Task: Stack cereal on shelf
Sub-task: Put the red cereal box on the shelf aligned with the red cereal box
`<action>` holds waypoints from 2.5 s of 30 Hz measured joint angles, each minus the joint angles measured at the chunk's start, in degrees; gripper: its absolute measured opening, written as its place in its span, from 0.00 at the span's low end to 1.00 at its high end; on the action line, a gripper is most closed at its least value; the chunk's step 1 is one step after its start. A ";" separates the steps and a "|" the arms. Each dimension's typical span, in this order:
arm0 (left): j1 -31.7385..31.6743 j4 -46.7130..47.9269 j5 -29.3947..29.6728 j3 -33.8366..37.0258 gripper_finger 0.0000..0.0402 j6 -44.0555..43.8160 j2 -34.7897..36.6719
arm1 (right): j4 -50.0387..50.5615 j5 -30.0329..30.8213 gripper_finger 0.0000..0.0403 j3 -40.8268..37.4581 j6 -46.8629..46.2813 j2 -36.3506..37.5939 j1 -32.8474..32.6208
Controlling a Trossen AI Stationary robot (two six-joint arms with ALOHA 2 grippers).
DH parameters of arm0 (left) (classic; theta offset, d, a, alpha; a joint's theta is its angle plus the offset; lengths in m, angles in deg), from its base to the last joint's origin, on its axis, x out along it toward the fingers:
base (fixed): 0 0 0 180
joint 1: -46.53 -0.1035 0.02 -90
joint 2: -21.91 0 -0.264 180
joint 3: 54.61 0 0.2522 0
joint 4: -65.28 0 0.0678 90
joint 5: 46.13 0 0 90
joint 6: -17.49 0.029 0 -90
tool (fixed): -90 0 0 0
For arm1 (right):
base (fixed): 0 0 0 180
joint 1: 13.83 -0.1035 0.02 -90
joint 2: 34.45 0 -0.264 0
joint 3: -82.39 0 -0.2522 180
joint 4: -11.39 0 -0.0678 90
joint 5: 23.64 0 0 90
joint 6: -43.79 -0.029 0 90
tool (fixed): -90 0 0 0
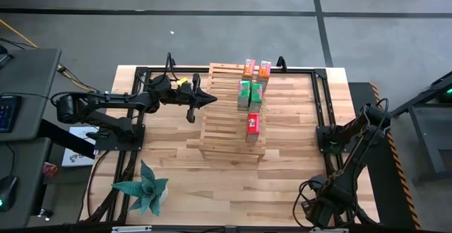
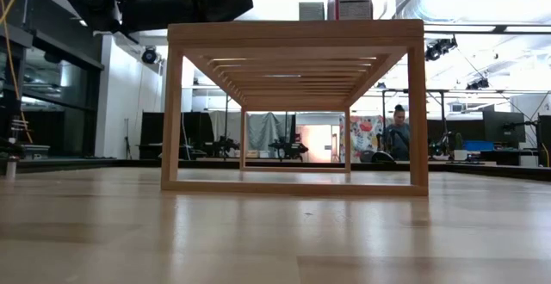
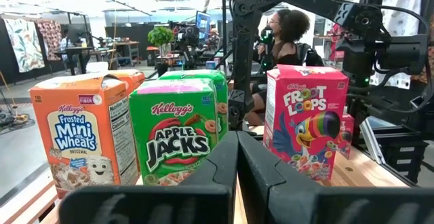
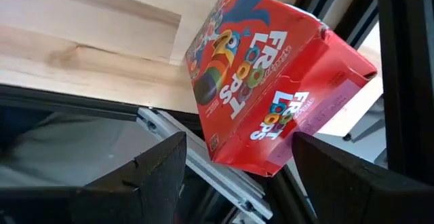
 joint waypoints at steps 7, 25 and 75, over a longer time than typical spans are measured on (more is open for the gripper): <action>-0.02 -0.02 0.00 0.00 0.00 0.00 0.00 | 5.01 1.84 0.65 0.02 4.99 -0.02 0.11; -0.01 -0.02 -0.01 0.00 0.00 0.00 0.00 | 10.70 11.08 0.65 -0.04 15.08 -0.04 5.21; -0.01 0.49 -0.02 0.02 0.00 -0.02 0.00 | 21.65 27.20 0.65 4.88 2.61 -0.13 11.21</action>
